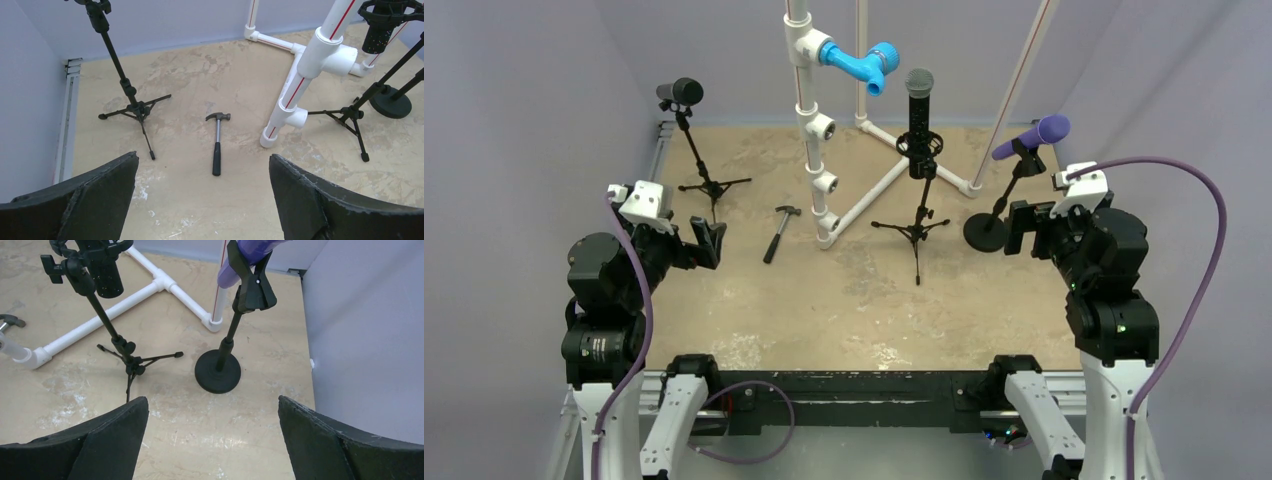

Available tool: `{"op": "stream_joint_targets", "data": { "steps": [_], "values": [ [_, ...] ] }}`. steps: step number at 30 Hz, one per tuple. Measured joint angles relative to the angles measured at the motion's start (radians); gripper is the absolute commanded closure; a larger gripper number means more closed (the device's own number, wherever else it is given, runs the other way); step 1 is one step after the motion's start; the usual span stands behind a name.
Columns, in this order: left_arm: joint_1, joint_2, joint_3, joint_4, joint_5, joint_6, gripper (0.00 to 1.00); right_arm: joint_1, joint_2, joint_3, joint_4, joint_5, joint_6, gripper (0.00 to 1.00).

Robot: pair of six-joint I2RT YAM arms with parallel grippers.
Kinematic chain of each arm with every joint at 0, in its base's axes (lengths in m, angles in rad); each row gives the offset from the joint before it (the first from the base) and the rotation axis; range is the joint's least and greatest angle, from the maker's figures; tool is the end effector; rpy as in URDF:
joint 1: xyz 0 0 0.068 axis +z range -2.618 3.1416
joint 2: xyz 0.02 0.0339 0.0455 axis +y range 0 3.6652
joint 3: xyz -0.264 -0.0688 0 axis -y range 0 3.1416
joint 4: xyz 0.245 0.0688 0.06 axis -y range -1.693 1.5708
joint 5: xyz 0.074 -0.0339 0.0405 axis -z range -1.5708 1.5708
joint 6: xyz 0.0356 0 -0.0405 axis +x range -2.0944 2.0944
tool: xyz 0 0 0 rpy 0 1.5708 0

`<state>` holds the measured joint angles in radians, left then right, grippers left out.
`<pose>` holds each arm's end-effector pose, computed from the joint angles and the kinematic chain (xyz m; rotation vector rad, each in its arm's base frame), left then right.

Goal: Remove the microphone from the stand

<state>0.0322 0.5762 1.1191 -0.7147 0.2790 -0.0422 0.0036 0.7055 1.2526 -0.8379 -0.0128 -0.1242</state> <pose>0.0843 -0.0071 0.4168 0.1399 1.7368 -0.2502 0.1020 0.0008 0.4320 -0.1278 1.8578 -0.0717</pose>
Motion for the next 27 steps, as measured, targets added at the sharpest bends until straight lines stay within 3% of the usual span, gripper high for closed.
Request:
{"op": "stream_joint_targets", "data": {
  "steps": [17, 27],
  "values": [
    [0.000, -0.023, 0.000, -0.005, -0.006, 0.002, 0.00, 0.000, 0.024, -0.001, 0.014, 0.028, 0.000, 0.02],
    [0.000, -0.026, 0.000, -0.008, 0.023, 0.001, 0.00, 0.000, 0.209, -0.016, 0.155, 0.121, 0.012, 0.04]
  ]
}}
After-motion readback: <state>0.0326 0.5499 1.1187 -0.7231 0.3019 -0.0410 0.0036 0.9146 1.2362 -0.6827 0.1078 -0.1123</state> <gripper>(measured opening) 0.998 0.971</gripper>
